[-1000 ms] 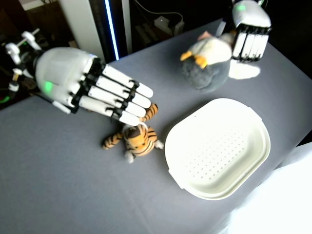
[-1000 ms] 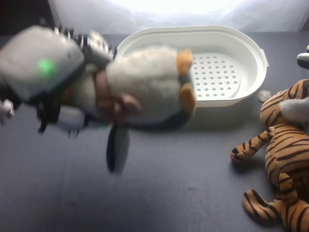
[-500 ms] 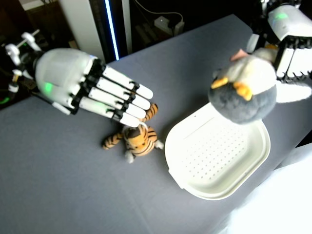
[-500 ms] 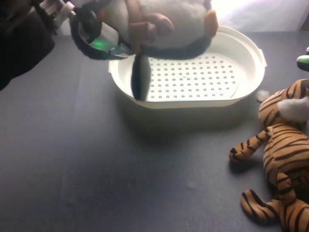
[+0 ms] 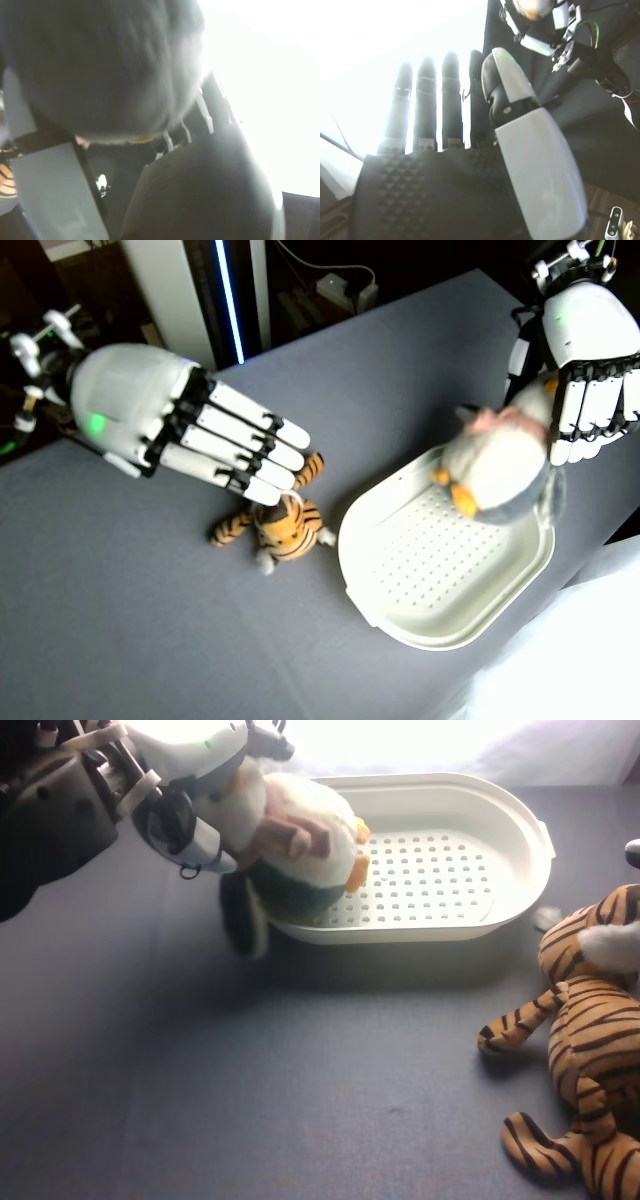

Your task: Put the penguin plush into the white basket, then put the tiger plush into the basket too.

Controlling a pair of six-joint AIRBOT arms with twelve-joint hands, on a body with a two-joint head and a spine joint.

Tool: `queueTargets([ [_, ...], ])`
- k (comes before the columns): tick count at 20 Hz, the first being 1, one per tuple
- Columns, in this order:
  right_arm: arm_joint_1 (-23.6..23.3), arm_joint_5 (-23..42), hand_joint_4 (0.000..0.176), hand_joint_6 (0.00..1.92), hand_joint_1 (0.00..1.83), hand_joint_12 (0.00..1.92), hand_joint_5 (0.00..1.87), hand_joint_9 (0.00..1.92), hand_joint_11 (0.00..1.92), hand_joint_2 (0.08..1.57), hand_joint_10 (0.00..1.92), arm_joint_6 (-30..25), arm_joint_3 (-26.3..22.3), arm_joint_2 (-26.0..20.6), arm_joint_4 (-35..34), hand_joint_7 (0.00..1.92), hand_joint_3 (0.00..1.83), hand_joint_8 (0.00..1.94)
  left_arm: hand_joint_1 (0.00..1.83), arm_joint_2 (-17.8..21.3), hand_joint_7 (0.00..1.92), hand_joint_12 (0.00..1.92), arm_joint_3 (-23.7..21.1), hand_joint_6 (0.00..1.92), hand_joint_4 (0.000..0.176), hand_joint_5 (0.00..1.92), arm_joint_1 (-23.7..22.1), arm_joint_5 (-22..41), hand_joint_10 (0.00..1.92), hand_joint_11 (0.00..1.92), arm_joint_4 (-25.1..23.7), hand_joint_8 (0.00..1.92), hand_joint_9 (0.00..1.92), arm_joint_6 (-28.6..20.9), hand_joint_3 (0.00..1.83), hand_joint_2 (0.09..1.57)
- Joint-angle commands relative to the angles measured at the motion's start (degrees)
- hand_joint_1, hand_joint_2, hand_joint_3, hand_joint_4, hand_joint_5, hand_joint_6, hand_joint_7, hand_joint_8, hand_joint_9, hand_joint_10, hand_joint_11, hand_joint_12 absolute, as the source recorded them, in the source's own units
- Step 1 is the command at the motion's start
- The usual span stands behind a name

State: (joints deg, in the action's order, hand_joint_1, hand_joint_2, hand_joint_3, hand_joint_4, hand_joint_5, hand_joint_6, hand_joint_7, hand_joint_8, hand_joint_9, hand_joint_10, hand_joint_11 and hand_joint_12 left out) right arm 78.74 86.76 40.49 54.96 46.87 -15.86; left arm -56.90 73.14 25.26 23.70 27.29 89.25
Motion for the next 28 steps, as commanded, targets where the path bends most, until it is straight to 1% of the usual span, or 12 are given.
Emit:
queueTargets([
  [1,-0.26,7.74,0.0,0.0,1.05,0.58,0.61,0.46,0.14,1.33,0.0,-0.63,-0.05,-0.24,-0.67,0.54,0.0,0.0,1.08,0.28,0.3,1.02,-0.4,0.0,0.118,0.17,-0.48,7.67,0.0,0.0,-1.13,0.0,0.3,0.39,0.0,0.91],
  [2,-0.22,8.01,0.0,0.0,1.06,0.58,0.58,0.45,0.16,1.34,0.0,-1.01,-0.04,-0.25,-0.67,0.51,0.0,0.0,1.04,0.66,0.2,0.92,-1.12,0.0,0.144,0.07,0.01,8.59,0.0,0.0,-1.14,0.0,0.22,0.4,0.0,0.9],
  [4,0.2,8.19,0.0,0.0,1.07,0.5,0.54,0.44,0.21,1.35,0.0,-2.03,-0.05,-0.3,-0.55,0.48,0.0,0.0,0.98,1.58,0.09,0.82,-2.88,0.0,0.173,0.0,1.17,11.0,0.0,0.0,-1.49,0.0,0.14,0.37,0.0,0.89],
  [6,1.2,8.67,0.0,0.0,1.09,0.3,0.55,0.47,0.36,1.29,0.0,-3.32,-0.28,-0.74,0.67,0.51,0.0,0.0,0.94,3.04,0.01,0.71,-5.63,0.0,0.176,0.0,2.72,14.47,0.0,0.0,-3.67,0.0,0.09,-1.02,0.0,0.9],
  [8,3.15,9.36,0.009,0.0,0.95,0.2,0.48,0.45,0.41,1.28,0.0,-2.55,-1.57,-2.34,1.6,0.43,0.0,0.0,0.86,5.37,0.0,0.65,-9.33,0.0,0.176,0.0,5.25,19.69,0.0,0.0,-6.9,0.0,0.05,-4.74,0.0,0.9],
  [12,7.45,9.27,0.166,0.0,0.8,0.1,0.26,0.31,0.37,1.12,0.0,-1.53,-4.14,-6.18,5.95,0.26,0.0,0.0,0.76,9.26,0.0,0.28,-15.53,0.0,0.176,0.0,10.43,29.23,0.0,0.0,-15.14,0.0,0.0,-14.31,0.0,0.81],
  [13,8.28,8.78,0.174,0.0,0.79,0.09,0.25,0.33,0.38,1.09,0.01,-1.53,-4.45,-6.58,6.7,0.26,0.0,0.0,0.74,10.07,0.0,0.13,-16.69,0.0,0.176,0.0,11.55,31.6,0.0,0.0,-16.43,0.0,0.0,-16.06,0.0,0.79],
  [17,7.72,-1.09,0.176,0.0,0.86,0.09,0.21,0.32,0.4,1.04,0.0,-0.38,-4.42,-6.56,10.26,0.2,0.0,0.0,0.83,13.49,0.0,0.0,-21.0,0.0,0.176,0.0,18.7,45.36,0.0,0.0,-21.15,0.0,0.0,-27.53,0.0,0.7],
  [19,7.63,-4.94,0.176,0.0,0.88,0.09,0.18,0.29,0.4,1.03,0.0,0.62,-3.89,-6.06,11.08,0.15,0.0,0.0,0.77,13.96,0.0,0.0,-21.76,0.0,0.176,0.0,21.19,48.99,0.0,0.0,-21.46,0.0,0.0,-29.85,0.0,0.71],
  [25,1.66,-16.87,0.174,0.0,0.91,0.1,0.17,0.32,0.42,1.06,0.01,4.25,-1.3,-2.61,12.03,0.2,0.01,0.02,0.85,14.16,0.0,0.0,-22.33,0.0,0.176,0.0,24.2,53.71,0.0,0.0,-19.71,0.0,0.0,-31.36,0.0,0.73],
  [27,-0.53,-20.45,0.158,0.01,0.94,0.1,0.19,0.32,0.42,1.06,0.01,4.27,0.35,-0.68,11.98,0.2,0.0,0.01,0.8,14.48,0.0,0.0,-22.73,0.0,0.176,0.0,25.31,54.55,0.0,0.0,-19.28,0.0,0.0,-31.69,0.0,0.73],
  [28,-1.55,-22.52,0.168,0.01,0.94,0.11,0.2,0.33,0.42,1.06,0.01,4.27,1.25,0.23,11.98,0.2,0.01,0.01,0.8,14.68,0.0,0.0,-22.96,0.0,0.176,0.0,26.08,55.26,0.0,0.0,-18.96,0.0,0.0,-31.88,0.0,0.73],
])
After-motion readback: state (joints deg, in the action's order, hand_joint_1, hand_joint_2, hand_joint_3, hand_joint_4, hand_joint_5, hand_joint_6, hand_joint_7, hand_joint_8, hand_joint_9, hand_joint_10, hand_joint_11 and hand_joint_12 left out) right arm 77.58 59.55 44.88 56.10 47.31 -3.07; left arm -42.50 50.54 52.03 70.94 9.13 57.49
